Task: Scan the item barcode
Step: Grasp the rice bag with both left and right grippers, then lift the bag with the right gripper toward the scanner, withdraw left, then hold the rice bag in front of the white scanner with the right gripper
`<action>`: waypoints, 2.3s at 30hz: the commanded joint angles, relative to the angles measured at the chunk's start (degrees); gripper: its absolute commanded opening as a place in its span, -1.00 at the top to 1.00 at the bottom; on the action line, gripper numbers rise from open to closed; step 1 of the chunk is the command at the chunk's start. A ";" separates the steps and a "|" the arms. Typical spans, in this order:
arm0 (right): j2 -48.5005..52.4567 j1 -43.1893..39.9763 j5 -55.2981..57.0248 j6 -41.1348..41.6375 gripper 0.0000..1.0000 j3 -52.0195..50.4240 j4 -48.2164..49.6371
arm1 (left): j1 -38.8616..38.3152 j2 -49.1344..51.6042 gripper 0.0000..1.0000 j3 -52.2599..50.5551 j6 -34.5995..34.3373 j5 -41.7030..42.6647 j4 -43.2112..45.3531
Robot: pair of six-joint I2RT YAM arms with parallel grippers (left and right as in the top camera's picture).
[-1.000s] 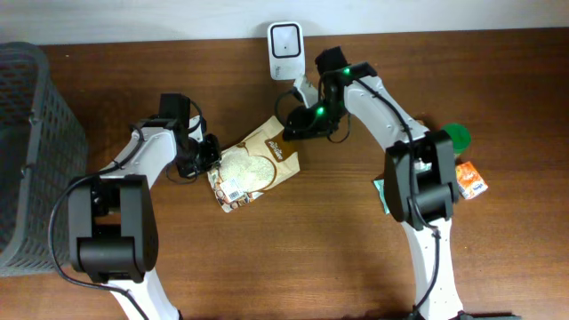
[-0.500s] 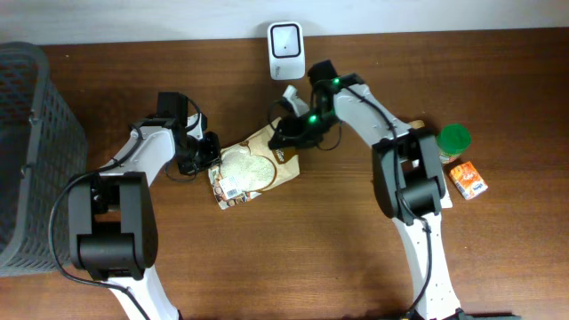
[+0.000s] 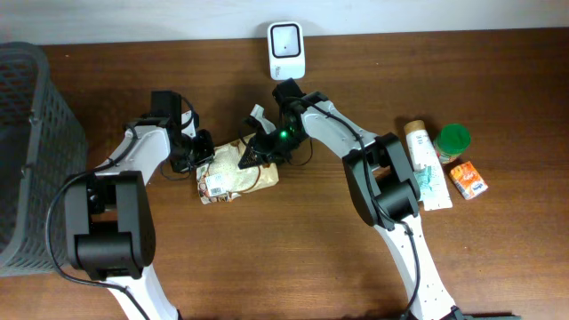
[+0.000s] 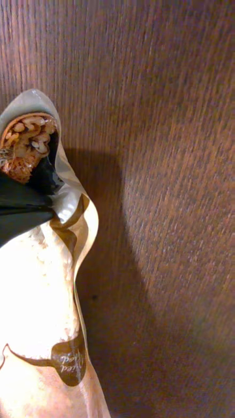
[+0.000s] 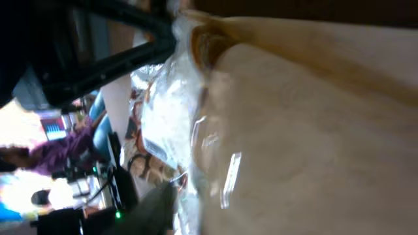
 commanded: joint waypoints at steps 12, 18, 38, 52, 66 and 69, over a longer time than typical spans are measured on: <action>-1.20 -3.96 -2.84 -2.78 0.92 -0.13 0.83 | 0.81 5.31 1.00 3.61 6.34 -4.72 -8.83; -9.11 -7.37 -5.95 -13.99 0.91 -0.13 -8.52 | 3.56 1.57 1.00 17.42 10.29 -4.98 -19.69; -31.21 -18.71 10.73 -5.40 0.92 -0.13 -13.42 | 9.68 0.59 -0.98 23.65 10.38 -7.91 -21.88; -34.47 -8.87 59.91 -9.55 0.91 -0.15 8.96 | 9.68 0.59 -0.98 23.65 10.38 -7.91 -21.88; -24.57 -4.44 75.63 -40.09 0.91 -0.15 37.18 | 9.68 0.59 -0.98 23.65 10.38 -7.91 -21.88; -21.88 -4.44 75.41 -47.98 0.91 -0.15 41.99 | 9.68 0.59 -0.98 23.65 10.40 -7.89 -21.88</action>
